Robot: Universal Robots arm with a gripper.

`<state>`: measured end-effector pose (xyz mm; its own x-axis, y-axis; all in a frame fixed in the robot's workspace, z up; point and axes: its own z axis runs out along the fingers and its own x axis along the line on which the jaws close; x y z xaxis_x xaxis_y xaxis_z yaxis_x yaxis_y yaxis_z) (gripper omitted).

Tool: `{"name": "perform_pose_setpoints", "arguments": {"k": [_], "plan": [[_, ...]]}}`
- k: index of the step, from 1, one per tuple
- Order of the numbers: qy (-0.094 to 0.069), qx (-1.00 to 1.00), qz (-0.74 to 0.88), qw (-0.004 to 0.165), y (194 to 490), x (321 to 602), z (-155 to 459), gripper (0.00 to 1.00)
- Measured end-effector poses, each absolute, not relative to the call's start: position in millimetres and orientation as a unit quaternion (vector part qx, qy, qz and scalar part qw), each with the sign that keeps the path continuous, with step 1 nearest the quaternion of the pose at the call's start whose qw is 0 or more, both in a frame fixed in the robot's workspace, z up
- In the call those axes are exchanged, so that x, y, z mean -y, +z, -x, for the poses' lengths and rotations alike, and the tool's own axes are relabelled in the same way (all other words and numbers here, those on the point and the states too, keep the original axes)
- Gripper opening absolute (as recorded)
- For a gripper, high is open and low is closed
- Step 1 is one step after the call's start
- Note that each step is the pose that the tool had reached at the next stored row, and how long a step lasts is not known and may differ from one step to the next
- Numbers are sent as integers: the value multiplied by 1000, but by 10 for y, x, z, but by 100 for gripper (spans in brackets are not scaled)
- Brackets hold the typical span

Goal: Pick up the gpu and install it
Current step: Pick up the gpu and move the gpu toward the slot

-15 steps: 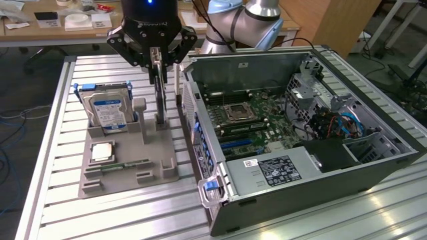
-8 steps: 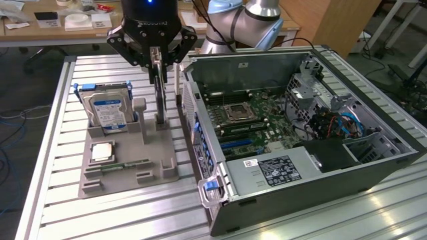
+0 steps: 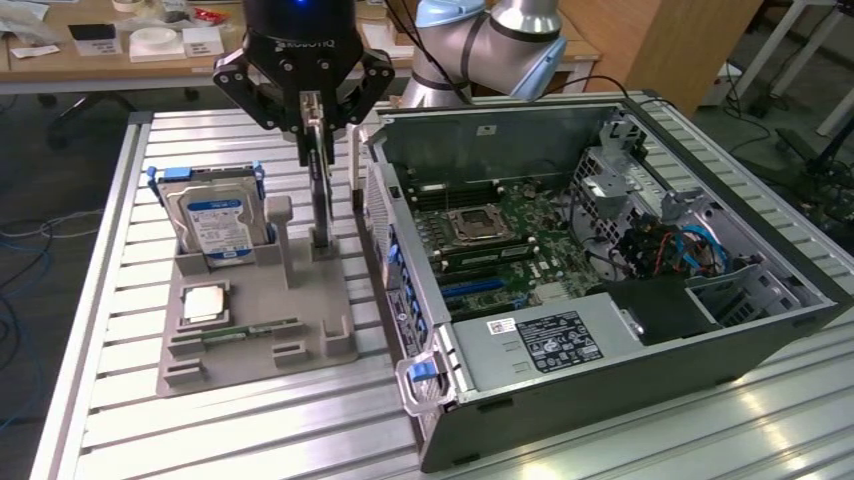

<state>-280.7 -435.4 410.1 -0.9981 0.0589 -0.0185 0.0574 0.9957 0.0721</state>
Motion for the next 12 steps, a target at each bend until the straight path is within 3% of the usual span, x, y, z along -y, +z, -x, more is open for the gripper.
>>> {"name": "perform_pose_setpoints", "arguments": {"k": [12], "plan": [[36,-999,-29,10,4100,4354,2759,27]]}}
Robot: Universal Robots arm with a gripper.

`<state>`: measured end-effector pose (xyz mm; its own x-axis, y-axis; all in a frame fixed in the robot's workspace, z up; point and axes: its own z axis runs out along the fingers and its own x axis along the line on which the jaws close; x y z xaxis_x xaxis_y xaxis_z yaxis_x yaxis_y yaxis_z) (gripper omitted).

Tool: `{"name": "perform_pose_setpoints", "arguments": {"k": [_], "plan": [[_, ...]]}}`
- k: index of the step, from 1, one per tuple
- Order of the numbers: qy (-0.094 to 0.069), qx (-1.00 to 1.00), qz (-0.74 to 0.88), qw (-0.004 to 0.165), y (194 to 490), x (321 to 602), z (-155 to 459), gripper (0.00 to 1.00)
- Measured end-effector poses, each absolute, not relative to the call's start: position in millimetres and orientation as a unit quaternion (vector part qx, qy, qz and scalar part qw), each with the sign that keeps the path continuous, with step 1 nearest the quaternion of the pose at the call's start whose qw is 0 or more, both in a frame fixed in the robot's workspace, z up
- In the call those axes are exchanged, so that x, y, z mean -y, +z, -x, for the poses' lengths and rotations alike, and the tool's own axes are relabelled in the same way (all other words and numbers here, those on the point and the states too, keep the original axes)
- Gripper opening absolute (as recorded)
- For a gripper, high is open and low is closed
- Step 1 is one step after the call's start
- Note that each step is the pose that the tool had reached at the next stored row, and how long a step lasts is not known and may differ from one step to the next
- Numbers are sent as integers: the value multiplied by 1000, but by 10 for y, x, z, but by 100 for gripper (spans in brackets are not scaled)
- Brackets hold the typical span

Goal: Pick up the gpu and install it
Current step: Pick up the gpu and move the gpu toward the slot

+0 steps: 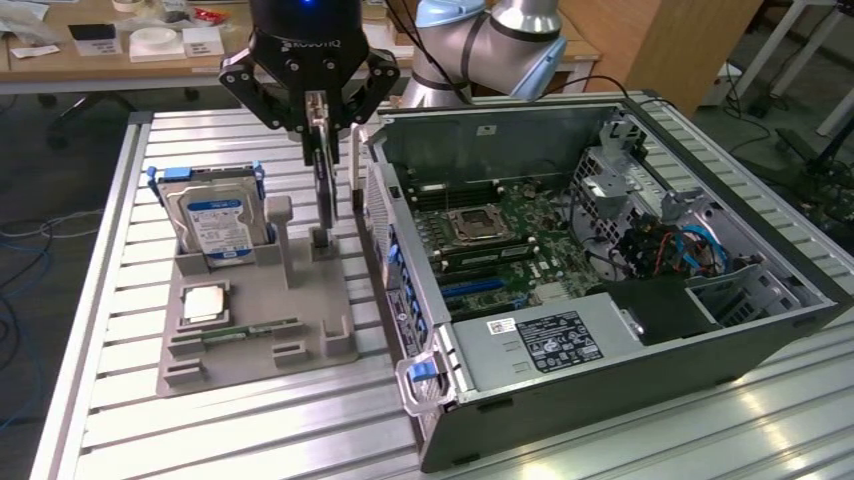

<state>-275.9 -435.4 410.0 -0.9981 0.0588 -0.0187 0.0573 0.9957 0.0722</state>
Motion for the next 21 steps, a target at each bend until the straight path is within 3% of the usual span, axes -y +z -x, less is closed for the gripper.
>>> {"name": "perform_pose_setpoints", "arguments": {"k": [21], "plan": [[36,-999,-29,10,4100,4354,2596,27]]}}
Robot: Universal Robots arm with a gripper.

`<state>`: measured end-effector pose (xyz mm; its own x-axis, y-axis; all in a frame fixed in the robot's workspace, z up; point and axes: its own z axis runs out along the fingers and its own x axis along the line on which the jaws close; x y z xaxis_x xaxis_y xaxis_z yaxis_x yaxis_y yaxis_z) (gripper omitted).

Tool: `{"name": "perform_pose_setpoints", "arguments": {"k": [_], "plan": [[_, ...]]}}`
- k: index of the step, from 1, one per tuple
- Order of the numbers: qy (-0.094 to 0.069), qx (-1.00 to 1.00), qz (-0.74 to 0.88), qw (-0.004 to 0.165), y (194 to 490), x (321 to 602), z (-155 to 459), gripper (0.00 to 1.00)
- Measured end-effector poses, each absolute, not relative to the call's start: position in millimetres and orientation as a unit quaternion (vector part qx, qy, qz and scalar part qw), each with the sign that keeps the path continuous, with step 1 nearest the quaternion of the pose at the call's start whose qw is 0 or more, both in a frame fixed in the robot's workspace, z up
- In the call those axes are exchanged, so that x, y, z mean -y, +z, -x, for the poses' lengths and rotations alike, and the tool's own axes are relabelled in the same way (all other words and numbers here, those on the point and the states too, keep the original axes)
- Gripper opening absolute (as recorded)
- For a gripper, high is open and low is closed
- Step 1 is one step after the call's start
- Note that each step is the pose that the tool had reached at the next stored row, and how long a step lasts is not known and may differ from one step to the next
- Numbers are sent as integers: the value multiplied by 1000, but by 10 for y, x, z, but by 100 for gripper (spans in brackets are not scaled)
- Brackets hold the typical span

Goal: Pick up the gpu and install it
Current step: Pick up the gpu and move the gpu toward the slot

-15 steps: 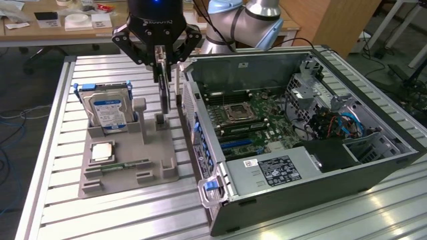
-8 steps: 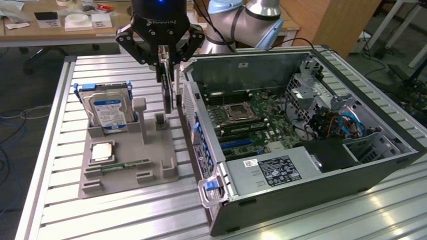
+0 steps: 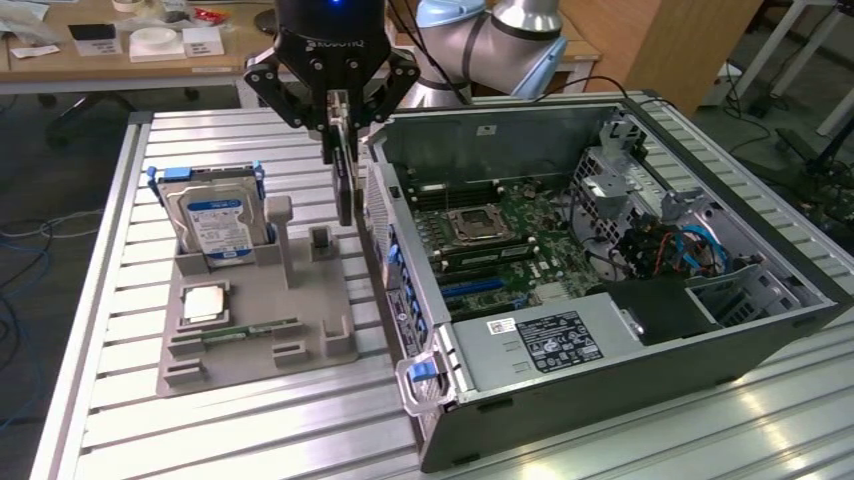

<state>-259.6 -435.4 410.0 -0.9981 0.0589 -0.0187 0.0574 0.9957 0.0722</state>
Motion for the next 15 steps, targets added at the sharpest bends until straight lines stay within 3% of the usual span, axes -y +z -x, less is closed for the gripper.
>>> {"name": "perform_pose_setpoints", "arguments": {"k": [15], "plan": [[36,-999,-29,10,4100,4354,2448,27]]}}
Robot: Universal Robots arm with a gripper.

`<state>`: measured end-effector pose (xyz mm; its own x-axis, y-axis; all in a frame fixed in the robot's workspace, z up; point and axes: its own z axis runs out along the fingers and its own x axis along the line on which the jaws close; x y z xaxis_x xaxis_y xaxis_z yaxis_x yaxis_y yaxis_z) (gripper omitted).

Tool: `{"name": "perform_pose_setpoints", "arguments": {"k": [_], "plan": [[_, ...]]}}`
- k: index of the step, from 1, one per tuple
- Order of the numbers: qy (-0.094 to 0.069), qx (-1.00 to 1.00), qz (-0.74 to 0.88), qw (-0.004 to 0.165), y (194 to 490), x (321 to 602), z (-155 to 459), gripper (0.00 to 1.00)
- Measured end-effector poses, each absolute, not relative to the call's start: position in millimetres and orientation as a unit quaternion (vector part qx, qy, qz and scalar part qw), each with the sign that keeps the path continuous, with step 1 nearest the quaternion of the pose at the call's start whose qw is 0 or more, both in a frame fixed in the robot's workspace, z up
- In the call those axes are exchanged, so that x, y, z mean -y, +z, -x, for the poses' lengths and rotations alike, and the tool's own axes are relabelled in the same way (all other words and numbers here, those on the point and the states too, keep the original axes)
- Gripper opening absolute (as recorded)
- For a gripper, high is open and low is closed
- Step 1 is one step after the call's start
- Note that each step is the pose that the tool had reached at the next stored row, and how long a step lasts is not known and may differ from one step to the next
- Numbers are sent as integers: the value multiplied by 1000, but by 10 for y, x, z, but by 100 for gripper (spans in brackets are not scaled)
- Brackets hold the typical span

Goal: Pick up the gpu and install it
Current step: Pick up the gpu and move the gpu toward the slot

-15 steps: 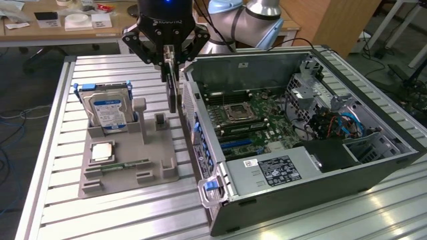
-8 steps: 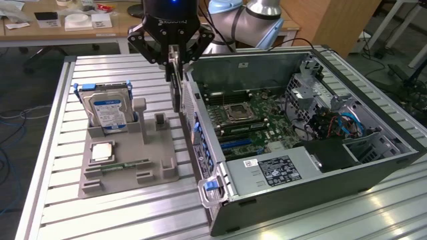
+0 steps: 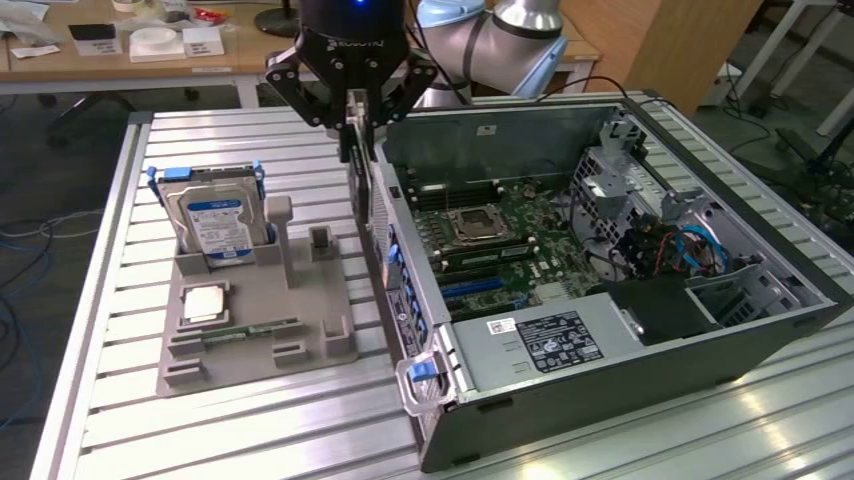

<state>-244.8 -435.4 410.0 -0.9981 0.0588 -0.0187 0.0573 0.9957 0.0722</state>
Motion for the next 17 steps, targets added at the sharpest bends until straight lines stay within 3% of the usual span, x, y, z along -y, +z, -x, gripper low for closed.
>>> {"name": "perform_pose_setpoints", "arguments": {"k": [17], "plan": [[36,-999,-29,10,4100,4354,2331,27]]}}
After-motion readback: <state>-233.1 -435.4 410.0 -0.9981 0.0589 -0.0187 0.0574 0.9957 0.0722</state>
